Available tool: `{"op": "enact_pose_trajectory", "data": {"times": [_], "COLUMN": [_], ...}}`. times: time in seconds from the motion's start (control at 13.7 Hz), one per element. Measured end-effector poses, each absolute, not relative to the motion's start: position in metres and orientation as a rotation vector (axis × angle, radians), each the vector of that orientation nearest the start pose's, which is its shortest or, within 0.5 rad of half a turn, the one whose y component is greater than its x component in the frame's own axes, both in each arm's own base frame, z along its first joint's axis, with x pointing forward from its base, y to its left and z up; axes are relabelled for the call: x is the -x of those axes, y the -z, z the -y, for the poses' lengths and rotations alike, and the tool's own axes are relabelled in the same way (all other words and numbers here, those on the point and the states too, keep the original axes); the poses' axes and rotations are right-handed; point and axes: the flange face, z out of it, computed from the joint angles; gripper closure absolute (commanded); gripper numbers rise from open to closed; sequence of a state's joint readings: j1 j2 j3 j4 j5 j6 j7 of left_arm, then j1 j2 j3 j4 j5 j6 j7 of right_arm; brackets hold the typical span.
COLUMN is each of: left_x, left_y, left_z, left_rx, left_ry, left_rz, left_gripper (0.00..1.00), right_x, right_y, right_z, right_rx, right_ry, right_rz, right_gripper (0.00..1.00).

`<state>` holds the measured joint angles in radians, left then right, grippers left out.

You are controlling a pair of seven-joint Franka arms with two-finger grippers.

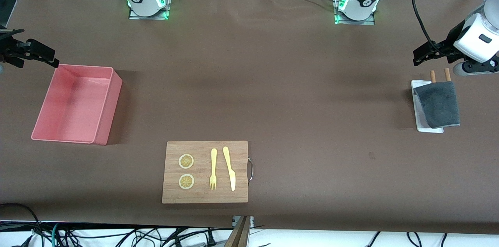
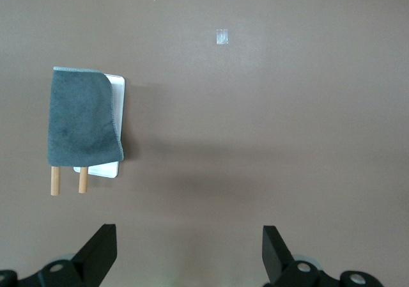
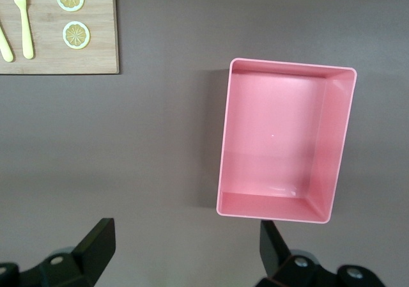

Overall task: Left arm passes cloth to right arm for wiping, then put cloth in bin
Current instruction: 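Lower the left gripper over the grey cloth on the white holder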

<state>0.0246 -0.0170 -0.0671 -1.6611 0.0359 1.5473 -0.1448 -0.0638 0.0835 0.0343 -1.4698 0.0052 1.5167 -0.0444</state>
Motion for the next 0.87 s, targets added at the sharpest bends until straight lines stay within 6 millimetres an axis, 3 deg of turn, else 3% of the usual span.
{"op": "enact_pose_trajectory", "data": {"times": [0.36, 0.51, 0.66, 0.87], "left_x": [-0.544, -0.548, -0.556, -0.586], "left_y": [-0.588, -0.58, -0.56, -0.503], "left_z": [0.009, -0.005, -0.026, -0.066], "left_rx": [3.089, 3.093, 3.096, 3.114], "left_ry": [-0.151, -0.175, -0.233, -0.283], "left_rz": [0.164, 0.135, 0.128, 0.094], "left_gripper": [0.0, 0.0, 0.0, 0.0], "right_x": [-0.575, -0.575, -0.575, -0.575], "right_y": [-0.62, -0.62, -0.62, -0.62], "right_z": [0.015, 0.014, 0.014, 0.014], "right_rx": [3.131, 3.131, 3.132, 3.132], "right_ry": [-0.057, -0.057, -0.057, -0.057], "right_rz": [0.03, 0.025, 0.009, 0.007], "right_gripper": [0.0, 0.0, 0.0, 0.0]}}
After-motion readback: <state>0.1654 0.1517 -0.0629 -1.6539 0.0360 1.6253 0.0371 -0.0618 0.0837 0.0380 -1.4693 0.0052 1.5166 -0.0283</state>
